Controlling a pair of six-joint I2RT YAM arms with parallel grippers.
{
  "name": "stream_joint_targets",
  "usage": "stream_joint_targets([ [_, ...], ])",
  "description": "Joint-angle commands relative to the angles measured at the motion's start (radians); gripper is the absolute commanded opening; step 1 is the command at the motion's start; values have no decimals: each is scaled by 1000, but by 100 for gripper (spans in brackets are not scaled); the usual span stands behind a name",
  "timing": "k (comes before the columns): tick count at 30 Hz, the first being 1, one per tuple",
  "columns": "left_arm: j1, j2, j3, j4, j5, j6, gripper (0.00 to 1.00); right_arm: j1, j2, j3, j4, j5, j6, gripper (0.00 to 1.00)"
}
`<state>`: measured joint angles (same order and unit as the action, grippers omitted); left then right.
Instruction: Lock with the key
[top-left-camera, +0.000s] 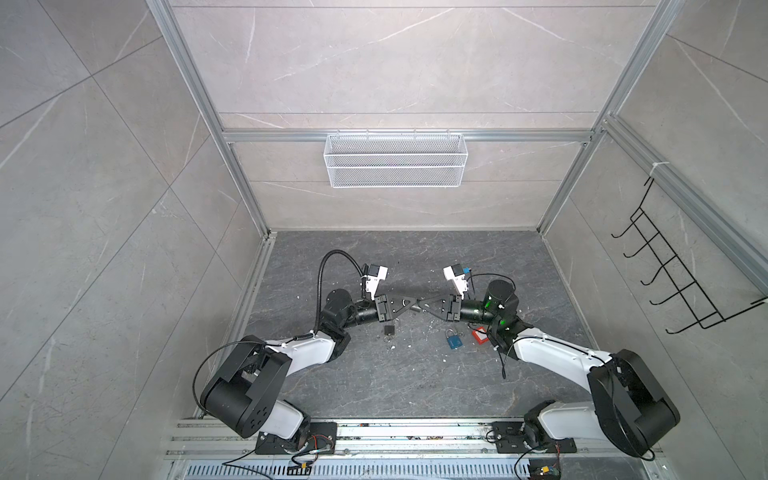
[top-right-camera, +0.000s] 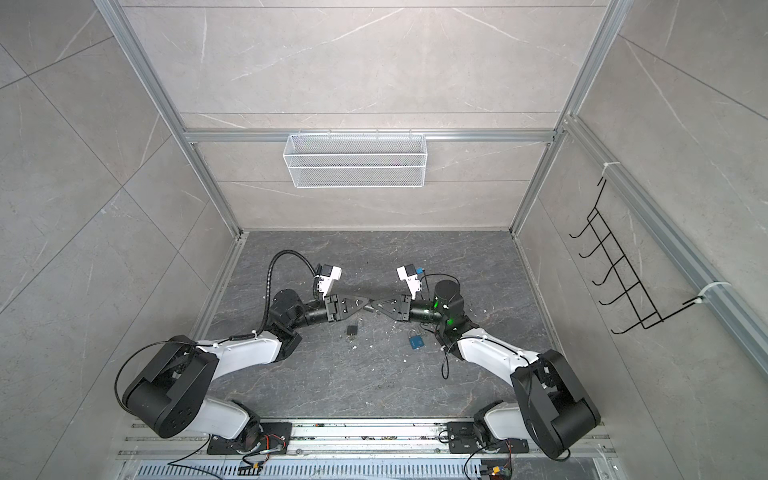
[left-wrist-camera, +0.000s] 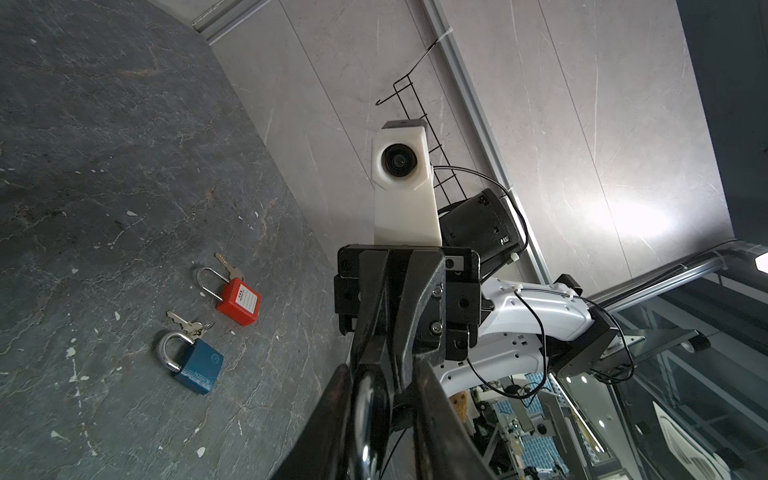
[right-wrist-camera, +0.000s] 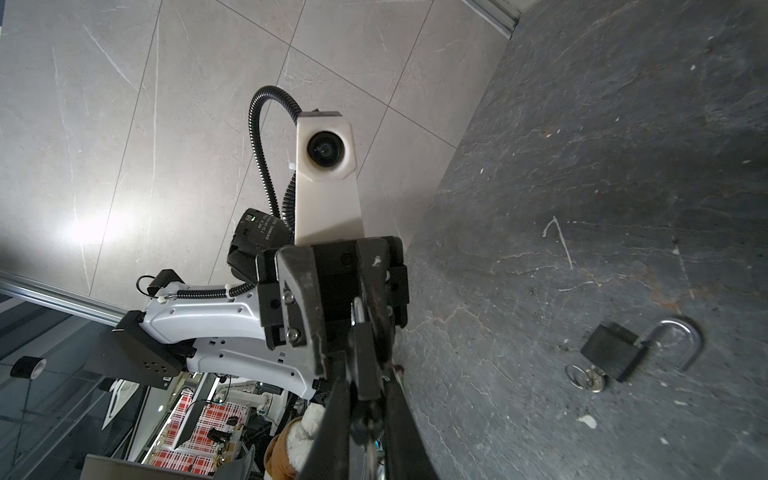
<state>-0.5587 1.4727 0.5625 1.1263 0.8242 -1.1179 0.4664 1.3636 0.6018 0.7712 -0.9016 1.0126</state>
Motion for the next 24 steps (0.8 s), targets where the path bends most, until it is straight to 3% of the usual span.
stream_joint_targets([
  [1,-12,13,45,50,37,9,27,3,4,24,-10,5,-22,0],
  [5,-22,33,57,69,46,-2,26,2,12,32,-8,14,-22,0],
  [14,-27,55,57,96,49,-31,0,2,19,50,-24,38,-24,0],
  [18,-23,51,48,84,19,-14,0,1,-9,39,-43,35,-26,20],
  [24,-9,59,52,122,-2,-24,0,1,-74,1,-95,47,-42,26],
])
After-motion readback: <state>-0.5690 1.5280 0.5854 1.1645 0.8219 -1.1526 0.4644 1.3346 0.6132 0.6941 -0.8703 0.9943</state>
